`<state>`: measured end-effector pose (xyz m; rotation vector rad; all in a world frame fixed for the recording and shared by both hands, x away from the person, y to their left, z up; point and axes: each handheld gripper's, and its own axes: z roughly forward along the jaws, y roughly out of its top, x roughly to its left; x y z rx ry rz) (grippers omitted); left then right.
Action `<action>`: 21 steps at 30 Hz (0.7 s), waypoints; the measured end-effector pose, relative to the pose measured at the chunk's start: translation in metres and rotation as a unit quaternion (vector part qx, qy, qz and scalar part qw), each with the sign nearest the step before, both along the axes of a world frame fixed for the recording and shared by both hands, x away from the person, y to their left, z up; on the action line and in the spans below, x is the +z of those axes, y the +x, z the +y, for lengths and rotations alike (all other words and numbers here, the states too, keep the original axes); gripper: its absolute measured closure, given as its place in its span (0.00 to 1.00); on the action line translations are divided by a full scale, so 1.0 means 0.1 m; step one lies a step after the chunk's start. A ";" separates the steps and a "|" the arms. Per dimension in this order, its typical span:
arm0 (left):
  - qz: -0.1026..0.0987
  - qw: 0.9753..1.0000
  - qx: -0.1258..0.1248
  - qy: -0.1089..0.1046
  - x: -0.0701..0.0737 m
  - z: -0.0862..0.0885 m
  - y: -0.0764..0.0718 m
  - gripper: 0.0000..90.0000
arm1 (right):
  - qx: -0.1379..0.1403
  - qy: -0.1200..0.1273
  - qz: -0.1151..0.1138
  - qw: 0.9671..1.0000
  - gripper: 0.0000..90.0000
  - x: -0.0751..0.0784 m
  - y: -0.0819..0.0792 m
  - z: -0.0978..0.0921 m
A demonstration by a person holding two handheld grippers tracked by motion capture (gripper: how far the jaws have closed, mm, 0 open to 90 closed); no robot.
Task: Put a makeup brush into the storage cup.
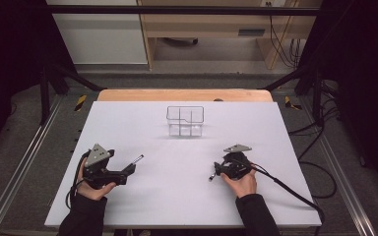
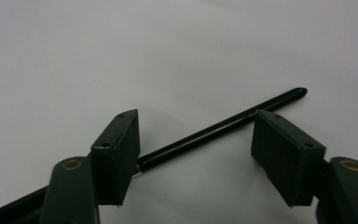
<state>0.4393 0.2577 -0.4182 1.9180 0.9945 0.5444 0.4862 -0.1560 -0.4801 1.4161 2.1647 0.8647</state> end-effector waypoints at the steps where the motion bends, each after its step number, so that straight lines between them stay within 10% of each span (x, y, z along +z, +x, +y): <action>1: 0.000 1.000 0.000 0.000 0.00 0.00 0.00 0.04 | 0.001 0.000 -0.001 1.000 0.41 0.00 -0.01 0.00; 21: 0.001 1.000 -0.002 -0.002 0.00 0.00 0.00 0.05 | 0.025 -0.004 0.008 1.000 0.67 0.04 -0.06 -0.02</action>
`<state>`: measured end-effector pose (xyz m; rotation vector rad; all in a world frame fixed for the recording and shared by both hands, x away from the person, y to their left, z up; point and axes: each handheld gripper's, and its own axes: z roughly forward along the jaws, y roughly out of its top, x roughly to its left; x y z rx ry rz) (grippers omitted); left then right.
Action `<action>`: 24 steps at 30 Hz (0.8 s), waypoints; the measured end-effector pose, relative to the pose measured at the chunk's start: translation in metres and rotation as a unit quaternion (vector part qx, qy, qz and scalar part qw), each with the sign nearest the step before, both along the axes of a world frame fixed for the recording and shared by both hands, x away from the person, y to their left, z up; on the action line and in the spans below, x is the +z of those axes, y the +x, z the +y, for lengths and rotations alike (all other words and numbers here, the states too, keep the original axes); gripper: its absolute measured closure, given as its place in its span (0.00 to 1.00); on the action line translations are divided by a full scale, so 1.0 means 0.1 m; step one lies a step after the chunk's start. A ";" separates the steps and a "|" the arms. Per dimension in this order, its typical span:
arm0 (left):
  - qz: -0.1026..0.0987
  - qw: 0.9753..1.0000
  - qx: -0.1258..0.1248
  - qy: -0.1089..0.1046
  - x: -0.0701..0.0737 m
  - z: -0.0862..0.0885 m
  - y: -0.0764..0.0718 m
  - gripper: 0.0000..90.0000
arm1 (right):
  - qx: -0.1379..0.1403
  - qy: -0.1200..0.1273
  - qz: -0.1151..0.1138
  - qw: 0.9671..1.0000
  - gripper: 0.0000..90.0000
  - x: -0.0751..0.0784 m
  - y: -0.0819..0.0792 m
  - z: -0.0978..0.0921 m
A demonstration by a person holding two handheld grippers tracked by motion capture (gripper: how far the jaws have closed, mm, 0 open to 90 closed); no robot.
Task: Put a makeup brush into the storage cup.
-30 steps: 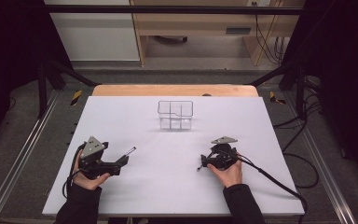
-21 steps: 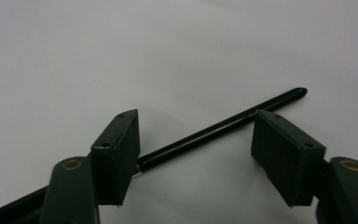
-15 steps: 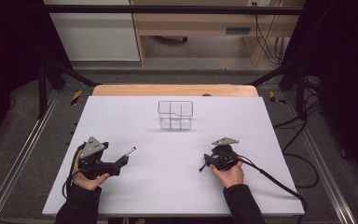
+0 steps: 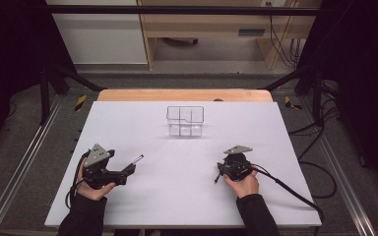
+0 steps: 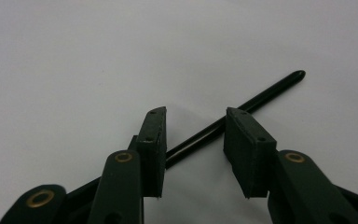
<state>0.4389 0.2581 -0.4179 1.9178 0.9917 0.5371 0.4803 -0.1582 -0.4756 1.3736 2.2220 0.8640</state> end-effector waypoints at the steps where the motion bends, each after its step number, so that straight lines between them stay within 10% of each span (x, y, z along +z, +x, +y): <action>1: 0.000 1.000 0.000 0.000 0.00 0.00 0.00 0.05 | 0.001 0.000 0.003 1.000 0.68 0.01 0.00 0.00; 24: 0.000 1.000 -0.003 0.003 0.01 -0.01 0.00 0.05 | 0.002 -0.005 0.019 1.000 0.83 0.05 -0.06 -0.16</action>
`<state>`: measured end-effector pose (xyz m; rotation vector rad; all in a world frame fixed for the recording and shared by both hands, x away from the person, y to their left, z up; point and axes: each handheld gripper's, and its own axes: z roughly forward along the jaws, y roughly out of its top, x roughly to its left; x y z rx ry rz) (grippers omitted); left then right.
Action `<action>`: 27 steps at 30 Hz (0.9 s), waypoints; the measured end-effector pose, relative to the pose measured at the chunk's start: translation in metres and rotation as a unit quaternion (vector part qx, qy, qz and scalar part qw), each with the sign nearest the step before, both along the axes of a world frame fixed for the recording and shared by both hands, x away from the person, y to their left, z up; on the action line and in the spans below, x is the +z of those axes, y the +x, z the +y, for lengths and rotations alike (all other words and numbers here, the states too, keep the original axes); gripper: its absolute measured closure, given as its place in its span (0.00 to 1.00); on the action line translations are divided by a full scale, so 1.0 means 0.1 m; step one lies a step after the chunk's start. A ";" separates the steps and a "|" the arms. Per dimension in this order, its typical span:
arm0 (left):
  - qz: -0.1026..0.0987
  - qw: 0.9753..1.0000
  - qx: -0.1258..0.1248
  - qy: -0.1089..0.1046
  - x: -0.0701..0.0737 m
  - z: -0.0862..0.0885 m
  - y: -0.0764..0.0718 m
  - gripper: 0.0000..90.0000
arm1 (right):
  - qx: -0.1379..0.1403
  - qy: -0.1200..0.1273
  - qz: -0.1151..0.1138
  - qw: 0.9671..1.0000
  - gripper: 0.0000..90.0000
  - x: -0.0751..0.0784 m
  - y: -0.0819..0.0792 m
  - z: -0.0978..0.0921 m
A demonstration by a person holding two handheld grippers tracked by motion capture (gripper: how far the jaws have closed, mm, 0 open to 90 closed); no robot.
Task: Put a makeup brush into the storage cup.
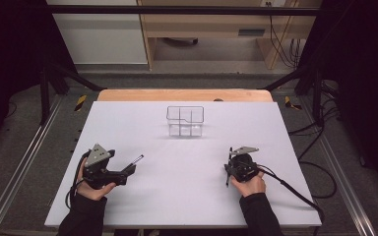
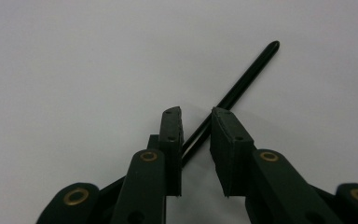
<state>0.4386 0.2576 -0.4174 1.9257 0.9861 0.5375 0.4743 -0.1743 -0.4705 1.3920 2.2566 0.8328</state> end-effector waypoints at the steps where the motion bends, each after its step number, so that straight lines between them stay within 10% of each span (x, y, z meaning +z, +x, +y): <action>1: 0.000 1.000 0.000 0.001 0.00 0.00 0.00 0.05 | -0.001 -0.001 0.002 1.000 0.84 0.00 0.00 0.00; 20: 0.002 1.000 -0.003 0.004 -0.01 -0.02 0.00 0.05 | -0.030 0.023 -0.011 0.999 0.67 -0.01 0.06 -0.13; 27: 0.003 1.000 -0.004 0.004 -0.01 -0.02 0.01 0.05 | -0.043 0.018 -0.009 0.999 0.79 -0.04 0.13 -0.14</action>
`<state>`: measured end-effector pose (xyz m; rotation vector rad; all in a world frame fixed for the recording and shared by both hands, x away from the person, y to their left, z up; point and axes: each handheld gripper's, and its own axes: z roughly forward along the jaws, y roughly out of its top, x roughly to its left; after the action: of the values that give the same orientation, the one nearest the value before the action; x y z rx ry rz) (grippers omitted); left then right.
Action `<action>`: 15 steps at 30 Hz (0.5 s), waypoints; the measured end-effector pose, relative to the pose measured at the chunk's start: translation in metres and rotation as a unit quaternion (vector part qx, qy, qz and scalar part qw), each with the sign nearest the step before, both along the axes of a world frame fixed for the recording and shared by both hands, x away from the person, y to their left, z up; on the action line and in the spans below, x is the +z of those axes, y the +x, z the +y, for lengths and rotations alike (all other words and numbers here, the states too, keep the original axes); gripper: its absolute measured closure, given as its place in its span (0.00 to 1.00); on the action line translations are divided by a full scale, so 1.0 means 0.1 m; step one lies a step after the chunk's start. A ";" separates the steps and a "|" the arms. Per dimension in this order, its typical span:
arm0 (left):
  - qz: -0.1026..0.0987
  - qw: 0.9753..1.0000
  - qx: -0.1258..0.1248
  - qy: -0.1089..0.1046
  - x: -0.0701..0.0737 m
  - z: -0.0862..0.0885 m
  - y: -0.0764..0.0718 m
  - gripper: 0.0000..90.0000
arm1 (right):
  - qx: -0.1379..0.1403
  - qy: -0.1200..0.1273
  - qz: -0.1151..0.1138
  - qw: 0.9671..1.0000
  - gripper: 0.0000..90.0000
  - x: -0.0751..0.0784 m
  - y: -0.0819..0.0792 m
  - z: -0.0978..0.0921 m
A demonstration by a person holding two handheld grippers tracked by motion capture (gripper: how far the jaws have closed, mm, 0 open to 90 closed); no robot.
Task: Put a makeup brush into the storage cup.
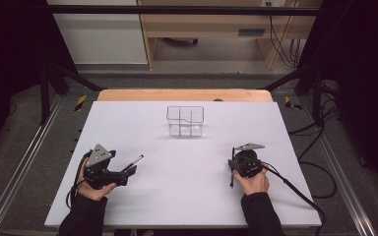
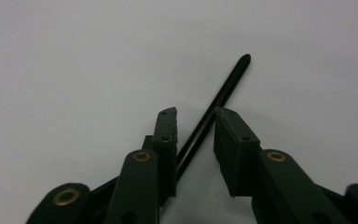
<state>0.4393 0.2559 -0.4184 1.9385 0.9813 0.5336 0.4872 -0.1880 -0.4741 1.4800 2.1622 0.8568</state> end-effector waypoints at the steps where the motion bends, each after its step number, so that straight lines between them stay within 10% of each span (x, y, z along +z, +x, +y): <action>1: 0.000 1.000 0.000 0.000 0.00 0.00 0.00 0.05 | 0.000 -0.003 -0.002 1.000 0.80 0.00 0.00 0.00; 15: 0.000 1.000 -0.002 0.002 0.00 -0.01 0.00 0.05 | 0.023 0.003 -0.002 1.000 0.90 0.00 -0.02 0.02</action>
<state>0.4393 0.2550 -0.4189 1.9440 0.9770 0.5330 0.4856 -0.1864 -0.4741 1.4356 2.2001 0.8811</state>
